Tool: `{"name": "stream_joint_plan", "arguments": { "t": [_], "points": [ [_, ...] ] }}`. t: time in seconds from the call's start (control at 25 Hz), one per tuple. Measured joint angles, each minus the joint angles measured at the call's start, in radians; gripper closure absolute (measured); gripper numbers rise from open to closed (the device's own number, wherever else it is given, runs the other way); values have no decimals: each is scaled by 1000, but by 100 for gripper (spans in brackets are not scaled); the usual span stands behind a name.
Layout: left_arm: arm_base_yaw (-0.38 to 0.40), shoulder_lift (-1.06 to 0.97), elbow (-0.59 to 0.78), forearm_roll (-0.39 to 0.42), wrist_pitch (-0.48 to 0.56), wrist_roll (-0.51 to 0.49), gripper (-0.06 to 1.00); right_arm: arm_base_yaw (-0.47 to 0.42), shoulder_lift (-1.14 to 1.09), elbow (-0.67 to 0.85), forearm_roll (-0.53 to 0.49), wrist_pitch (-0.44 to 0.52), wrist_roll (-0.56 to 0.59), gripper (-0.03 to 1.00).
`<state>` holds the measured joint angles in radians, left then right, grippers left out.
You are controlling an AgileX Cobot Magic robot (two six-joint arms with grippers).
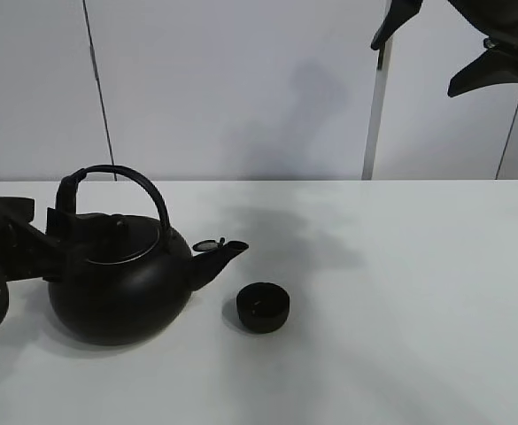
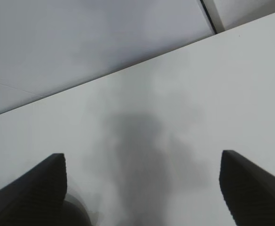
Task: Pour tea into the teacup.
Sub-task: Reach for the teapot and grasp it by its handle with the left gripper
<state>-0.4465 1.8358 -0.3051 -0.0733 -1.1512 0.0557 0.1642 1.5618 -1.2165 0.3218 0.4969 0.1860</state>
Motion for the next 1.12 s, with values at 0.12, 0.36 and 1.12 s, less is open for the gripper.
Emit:
{"name": "stream_joint_plan", "arguments": {
  "t": [0.12,0.36,1.12],
  "points": [
    [0,0,-10,2,-1,-2,35,0,0,0,0,0,0,36],
    [0,3,-35,5,-4,-2,35,0,0,0,0,0,0,36],
    [0,11,5,18,0,-26,35,0,0,0,0,-1,0,36]
  ]
}}
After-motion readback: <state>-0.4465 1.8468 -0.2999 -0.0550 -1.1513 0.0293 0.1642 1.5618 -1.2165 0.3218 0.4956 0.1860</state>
